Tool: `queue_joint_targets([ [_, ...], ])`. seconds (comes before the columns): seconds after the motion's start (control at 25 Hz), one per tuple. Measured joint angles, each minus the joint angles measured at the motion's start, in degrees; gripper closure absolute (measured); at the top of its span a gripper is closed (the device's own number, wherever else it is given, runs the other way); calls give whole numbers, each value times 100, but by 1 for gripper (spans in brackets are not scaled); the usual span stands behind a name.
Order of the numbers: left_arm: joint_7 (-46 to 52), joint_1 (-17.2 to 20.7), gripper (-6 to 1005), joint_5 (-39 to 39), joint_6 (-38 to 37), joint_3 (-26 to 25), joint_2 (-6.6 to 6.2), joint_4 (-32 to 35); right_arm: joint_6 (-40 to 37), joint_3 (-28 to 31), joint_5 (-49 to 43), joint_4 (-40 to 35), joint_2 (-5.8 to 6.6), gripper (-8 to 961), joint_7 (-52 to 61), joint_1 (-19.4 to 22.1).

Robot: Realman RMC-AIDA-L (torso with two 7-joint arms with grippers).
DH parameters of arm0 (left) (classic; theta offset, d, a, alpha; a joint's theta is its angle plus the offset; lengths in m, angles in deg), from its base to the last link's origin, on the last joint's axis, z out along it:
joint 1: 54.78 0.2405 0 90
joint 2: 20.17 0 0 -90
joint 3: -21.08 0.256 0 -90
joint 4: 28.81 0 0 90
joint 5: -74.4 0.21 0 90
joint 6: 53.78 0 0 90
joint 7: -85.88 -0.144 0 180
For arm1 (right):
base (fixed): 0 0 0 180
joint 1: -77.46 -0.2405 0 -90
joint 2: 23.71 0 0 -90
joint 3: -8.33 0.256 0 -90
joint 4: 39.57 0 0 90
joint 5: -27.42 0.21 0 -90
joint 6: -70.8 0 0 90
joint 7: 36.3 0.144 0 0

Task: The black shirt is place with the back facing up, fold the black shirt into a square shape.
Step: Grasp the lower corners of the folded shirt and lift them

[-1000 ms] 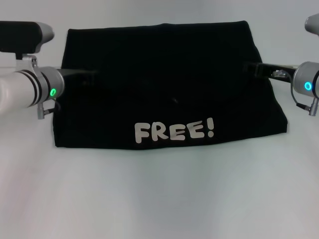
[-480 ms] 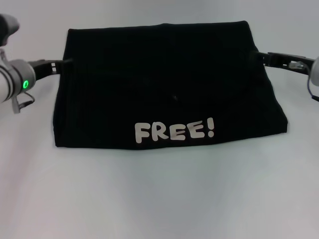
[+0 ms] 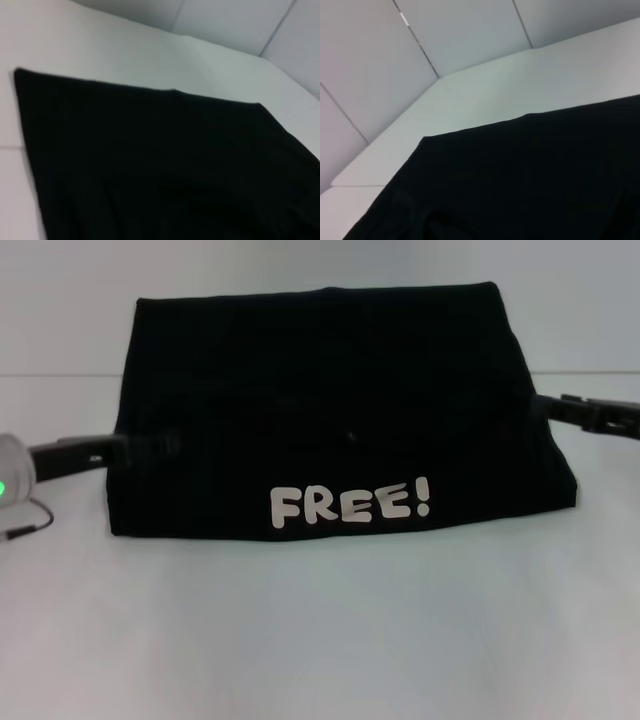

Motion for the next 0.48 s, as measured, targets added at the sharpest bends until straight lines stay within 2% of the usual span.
queue_joint_targets([
  [0.24,234,345,115,66,-291,7,43,192,-148,16,0,1,70,319,3,119],
  [0.48,203,455,121,349,-213,-10,47,115,-79,-17,0,33,72,320,6,53],
])
